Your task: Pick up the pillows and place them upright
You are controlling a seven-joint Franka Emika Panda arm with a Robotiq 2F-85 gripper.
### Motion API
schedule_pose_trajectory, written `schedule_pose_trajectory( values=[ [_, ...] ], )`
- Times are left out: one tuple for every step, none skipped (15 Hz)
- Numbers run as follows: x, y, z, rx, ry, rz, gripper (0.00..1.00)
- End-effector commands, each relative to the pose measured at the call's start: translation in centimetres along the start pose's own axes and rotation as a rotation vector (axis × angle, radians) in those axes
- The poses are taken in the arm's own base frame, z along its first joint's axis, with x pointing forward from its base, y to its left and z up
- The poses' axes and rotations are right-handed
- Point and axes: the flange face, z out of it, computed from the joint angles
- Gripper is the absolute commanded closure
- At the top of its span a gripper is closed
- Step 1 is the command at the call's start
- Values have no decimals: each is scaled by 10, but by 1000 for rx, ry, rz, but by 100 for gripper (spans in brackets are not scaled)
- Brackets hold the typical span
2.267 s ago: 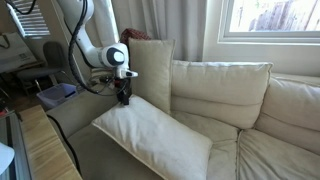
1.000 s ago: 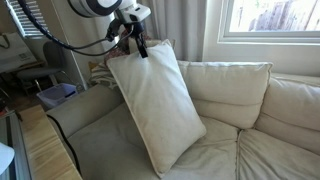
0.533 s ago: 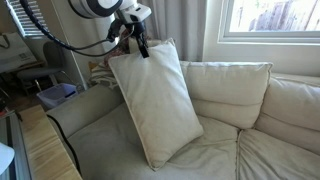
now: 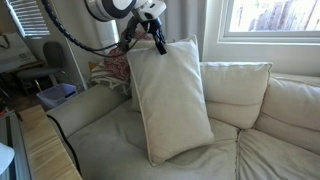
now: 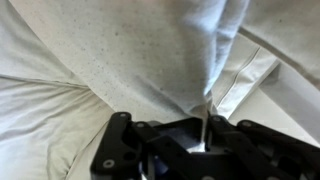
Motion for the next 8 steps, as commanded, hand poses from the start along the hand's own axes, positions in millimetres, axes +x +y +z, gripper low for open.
schedule_pose_trajectory(
  values=[
    [35, -23, 0, 54, 83, 126, 100],
    [41, -30, 0, 73, 99, 155, 100],
    [45, -35, 1, 86, 114, 178, 100],
    [48, -41, 4, 106, 138, 198, 100],
    [49, -47, 7, 120, 148, 217, 100],
    [51, -54, 11, 141, 167, 238, 100],
    [51, -59, 13, 155, 174, 256, 100],
    [52, -65, 19, 174, 195, 261, 100]
  ],
)
